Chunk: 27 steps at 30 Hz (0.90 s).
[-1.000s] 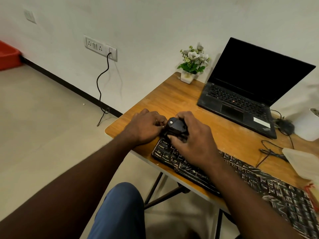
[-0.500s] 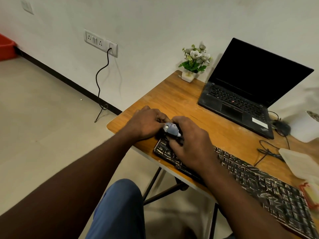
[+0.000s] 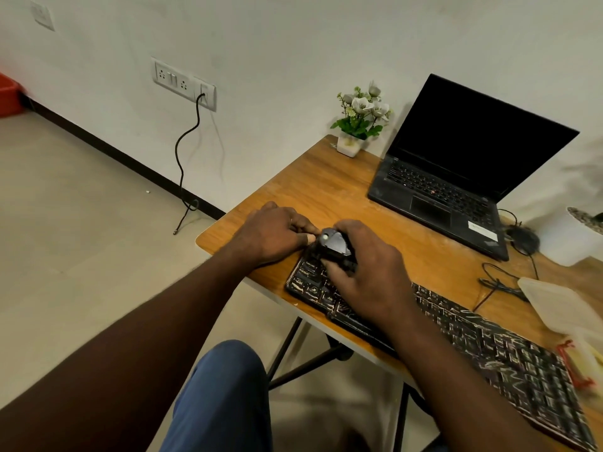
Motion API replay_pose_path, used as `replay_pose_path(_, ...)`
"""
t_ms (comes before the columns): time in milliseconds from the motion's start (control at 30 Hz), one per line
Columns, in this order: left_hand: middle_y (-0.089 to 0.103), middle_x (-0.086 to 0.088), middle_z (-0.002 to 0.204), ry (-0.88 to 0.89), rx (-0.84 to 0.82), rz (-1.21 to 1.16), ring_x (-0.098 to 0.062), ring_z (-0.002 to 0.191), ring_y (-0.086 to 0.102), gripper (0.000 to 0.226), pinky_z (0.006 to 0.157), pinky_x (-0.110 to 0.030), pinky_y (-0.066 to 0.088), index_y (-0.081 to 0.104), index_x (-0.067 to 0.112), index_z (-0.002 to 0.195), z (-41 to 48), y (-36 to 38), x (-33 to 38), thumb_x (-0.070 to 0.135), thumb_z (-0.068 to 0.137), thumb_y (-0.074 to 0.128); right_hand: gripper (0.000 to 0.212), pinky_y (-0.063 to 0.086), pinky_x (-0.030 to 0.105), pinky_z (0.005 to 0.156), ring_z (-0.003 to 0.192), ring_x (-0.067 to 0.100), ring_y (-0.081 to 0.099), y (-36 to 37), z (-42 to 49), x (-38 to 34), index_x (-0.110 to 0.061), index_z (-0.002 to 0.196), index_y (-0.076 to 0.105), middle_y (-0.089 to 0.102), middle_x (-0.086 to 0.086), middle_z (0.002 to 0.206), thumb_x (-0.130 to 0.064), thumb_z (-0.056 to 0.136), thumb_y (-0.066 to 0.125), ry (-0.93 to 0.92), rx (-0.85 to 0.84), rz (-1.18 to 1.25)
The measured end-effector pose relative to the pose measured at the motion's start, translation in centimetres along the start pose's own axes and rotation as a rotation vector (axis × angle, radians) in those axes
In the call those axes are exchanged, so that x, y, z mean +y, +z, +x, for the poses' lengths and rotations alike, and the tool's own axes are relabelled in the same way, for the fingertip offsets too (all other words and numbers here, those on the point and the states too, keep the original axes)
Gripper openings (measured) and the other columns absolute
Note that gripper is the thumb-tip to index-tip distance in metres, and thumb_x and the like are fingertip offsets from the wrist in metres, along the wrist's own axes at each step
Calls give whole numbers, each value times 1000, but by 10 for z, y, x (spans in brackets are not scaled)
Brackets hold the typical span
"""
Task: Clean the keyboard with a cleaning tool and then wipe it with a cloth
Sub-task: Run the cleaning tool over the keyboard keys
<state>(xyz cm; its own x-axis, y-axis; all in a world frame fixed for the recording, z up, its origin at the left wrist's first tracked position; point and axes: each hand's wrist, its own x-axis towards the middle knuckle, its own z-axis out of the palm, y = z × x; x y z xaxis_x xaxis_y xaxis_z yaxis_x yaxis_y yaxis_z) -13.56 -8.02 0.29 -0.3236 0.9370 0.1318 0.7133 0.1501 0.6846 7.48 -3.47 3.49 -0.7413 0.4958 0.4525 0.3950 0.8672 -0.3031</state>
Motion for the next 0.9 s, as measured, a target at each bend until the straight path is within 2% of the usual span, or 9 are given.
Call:
replay_pose_path(133,66,16,126,2,3,4,-16,124,43,8,104,-45,37,67,53,95,0,0,0,45,94,65,60,55,23,73,90,13,63,-1,2,-2,-28,133,50,66,-2,117,-24,83,83,14,-7,23)
replay_pose_path(267,66,18,126,9,-3,-8,-13,121,42,20,106,-46,37,74,48,112,1,0,-3,48,94,65,59,57,24,71,89,12,63,-32,-18,14,-35,128,49,61,-12,108,-27,82,85,94,-48,-15)
replay_pose_path(367,66,18,125,12,0,-8,-13,121,42,20,105,-45,37,75,49,112,1,0,-3,47,95,65,56,51,14,70,86,8,62,-39,-24,8,-32,126,50,60,-12,103,-28,81,83,98,11,-2)
replay_pose_path(433,66,18,125,13,3,-10,-14,121,42,17,104,-44,38,74,50,108,-1,-1,-1,47,94,65,57,49,11,70,87,6,61,-26,-18,-6,-32,128,51,60,-14,107,-28,82,83,62,-8,16)
replay_pose_path(500,67,16,124,1,-14,-20,-16,121,44,10,103,-43,39,69,54,91,-3,-4,2,45,93,65,57,50,13,72,91,9,63,-7,-7,-19,-30,131,52,64,-11,114,-27,83,82,3,-38,15)
replay_pose_path(600,68,7,123,16,-36,-4,-25,120,46,27,102,-46,42,52,55,73,-3,-8,3,39,92,62,59,55,24,72,92,19,68,10,5,-27,-24,135,53,68,-1,121,-24,83,81,-45,-26,-21)
replay_pose_path(667,68,11,120,18,-22,29,-22,118,45,24,101,-45,42,58,56,80,-3,-7,2,36,92,66,60,48,14,73,92,17,67,5,2,-22,-24,136,53,67,-1,121,-24,83,82,-32,-43,-33)
replay_pose_path(733,66,20,115,15,-13,34,-16,115,44,19,102,-43,41,70,58,98,-2,-3,-1,41,90,69,60,38,6,74,92,11,63,-11,-11,-11,-27,135,54,67,-6,122,-26,83,83,2,-61,-60)
replay_pose_path(900,63,21,120,16,-8,16,-15,119,43,20,107,-50,36,74,53,109,1,-1,-3,53,94,60,59,48,17,74,91,12,65,-30,-33,3,-28,132,56,69,-7,119,-26,81,85,67,-42,-83)
